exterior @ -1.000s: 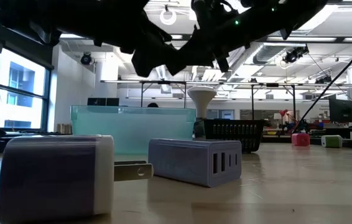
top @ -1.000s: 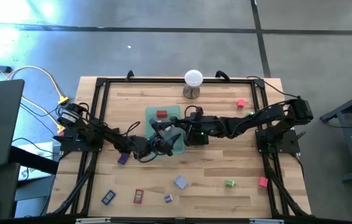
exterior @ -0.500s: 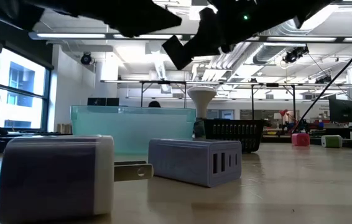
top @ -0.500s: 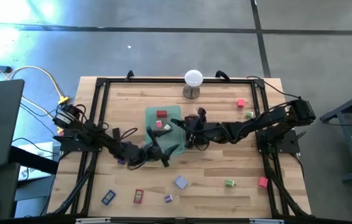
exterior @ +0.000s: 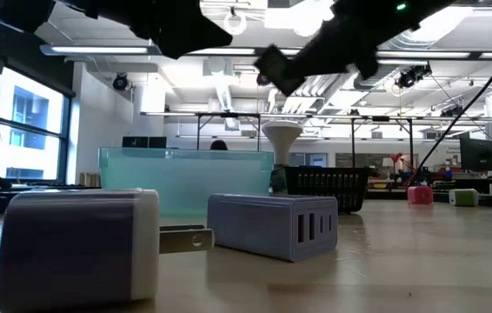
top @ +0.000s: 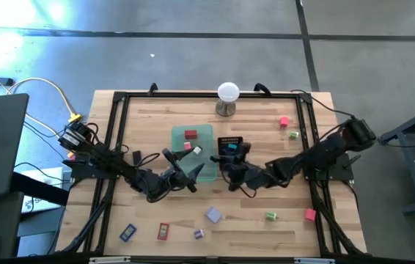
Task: Pick & Place Office items
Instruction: Put the black digital clock into the black bin
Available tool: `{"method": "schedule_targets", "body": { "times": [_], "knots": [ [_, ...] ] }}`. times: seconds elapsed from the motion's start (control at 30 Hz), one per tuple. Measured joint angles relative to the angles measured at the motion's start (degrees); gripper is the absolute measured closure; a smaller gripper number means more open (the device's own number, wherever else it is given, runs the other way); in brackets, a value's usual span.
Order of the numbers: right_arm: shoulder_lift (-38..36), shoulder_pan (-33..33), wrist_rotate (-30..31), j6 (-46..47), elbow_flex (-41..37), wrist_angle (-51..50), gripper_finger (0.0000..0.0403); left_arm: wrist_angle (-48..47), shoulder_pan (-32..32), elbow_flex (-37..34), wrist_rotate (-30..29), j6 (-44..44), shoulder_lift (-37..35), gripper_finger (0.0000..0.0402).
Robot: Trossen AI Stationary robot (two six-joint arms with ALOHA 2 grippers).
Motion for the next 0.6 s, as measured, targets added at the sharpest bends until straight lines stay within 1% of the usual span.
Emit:
{"method": "schedule_targets", "body": {
  "times": [0.1,0.2,0.3,0.37,0.4,0.47,0.53,0.6],
  "knots": [
    [-5.0,0.9,0.5,7.8,0.0,-10.7,0.0354,0.0,0.5,0.0,0.0,0.1,0.0,0.0071],
    [-12.1,0.8,0.0,17.4,0.0,-22.6,0.0364,0.0,1.2,0.0,0.2,-0.2,0.0,0.0071],
    [-18.2,0.7,-4.9,24.0,-0.1,-32.0,0.0365,0.0,2.0,0.0,0.2,-0.2,0.0,0.0071],
    [-21.8,0.6,-10.3,26.3,-1.6,-34.5,0.0365,0.0,2.5,0.0,0.2,0.1,0.0,0.0071],
    [-23.4,0.1,-13.4,26.7,-2.8,-34.2,0.0365,0.0,2.8,0.0,0.2,0.0,0.0,0.0071],
    [-26.3,-0.7,-19.4,26.6,-5.9,-30.3,0.0365,0.0,3.2,0.0,0.2,-0.2,0.0,0.0071],
    [-28.1,-1.2,-23.9,25.1,-10.1,-22.9,0.0365,0.0,3.3,0.0,0.2,0.0,0.0,0.0071],
    [-28.2,-1.6,-28.4,22.4,-14.8,-13.1,0.0365,-0.3,3.3,0.0,0.2,0.7,0.0,0.0071]
  ]
}}
